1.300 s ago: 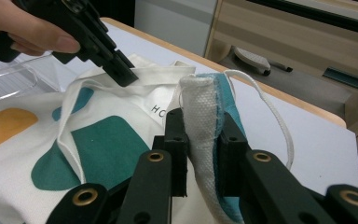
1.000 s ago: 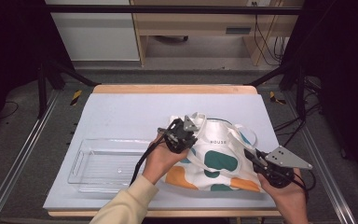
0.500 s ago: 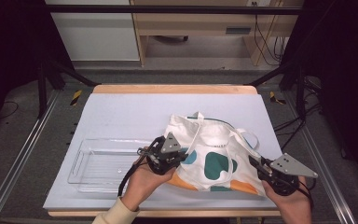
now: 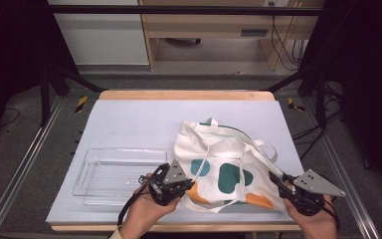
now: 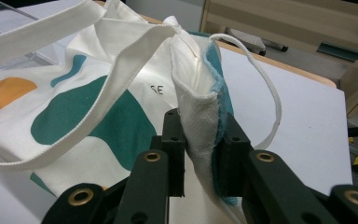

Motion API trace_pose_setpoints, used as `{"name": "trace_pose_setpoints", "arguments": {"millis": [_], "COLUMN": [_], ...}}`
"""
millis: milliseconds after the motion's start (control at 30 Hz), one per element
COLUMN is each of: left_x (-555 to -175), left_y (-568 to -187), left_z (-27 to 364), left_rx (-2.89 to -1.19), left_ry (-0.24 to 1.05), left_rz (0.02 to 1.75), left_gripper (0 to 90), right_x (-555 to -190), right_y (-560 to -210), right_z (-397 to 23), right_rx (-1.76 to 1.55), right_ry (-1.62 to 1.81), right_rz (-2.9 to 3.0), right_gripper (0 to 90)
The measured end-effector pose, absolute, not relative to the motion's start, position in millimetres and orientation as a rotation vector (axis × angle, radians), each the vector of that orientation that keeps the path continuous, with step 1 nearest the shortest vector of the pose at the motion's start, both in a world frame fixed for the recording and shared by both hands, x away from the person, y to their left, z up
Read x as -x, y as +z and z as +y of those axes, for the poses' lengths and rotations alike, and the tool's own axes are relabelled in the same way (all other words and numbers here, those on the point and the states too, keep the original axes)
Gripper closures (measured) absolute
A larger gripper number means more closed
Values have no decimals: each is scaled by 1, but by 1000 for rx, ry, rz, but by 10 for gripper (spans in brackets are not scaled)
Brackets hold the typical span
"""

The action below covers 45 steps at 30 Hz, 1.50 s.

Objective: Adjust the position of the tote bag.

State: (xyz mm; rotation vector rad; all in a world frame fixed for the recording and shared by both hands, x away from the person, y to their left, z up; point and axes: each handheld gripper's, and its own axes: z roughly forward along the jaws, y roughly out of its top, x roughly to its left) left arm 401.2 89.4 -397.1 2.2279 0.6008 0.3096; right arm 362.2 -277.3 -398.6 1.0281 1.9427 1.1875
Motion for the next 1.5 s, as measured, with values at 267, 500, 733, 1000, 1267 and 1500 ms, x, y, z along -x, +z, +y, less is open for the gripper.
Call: {"name": "trace_pose_setpoints", "arguments": {"millis": [267, 500, 733, 1000, 1267, 1500], "left_x": [-391, -390, -386, -385, -386, -388], "left_y": [-401, -403, -406, -404, -404, -403], "left_z": [92, 95, 101, 110, 109, 103], "left_rx": [-2230, -2243, -2256, -2265, -2253, -2226], "left_ry": [307, 302, 304, 313, 306, 336], "left_rz": [592, 591, 596, 595, 599, 618], "left_gripper": [878, 878, 879, 879, 877, 732], "right_x": [-366, -372, -386, -414, -402, -373], "right_y": [-397, -392, -383, -369, -370, -382], "right_z": [-276, -278, -278, -277, -263, -260], "right_rx": [-1037, -1058, -1054, -1087, -992, -948], "right_ry": [1177, 1158, 1135, 1088, 1138, 1208], "right_rz": [1951, 1949, 1982, 1991, 2020, 1999], "right_gripper": [723, 639, 524, 422, 737, 762]}}
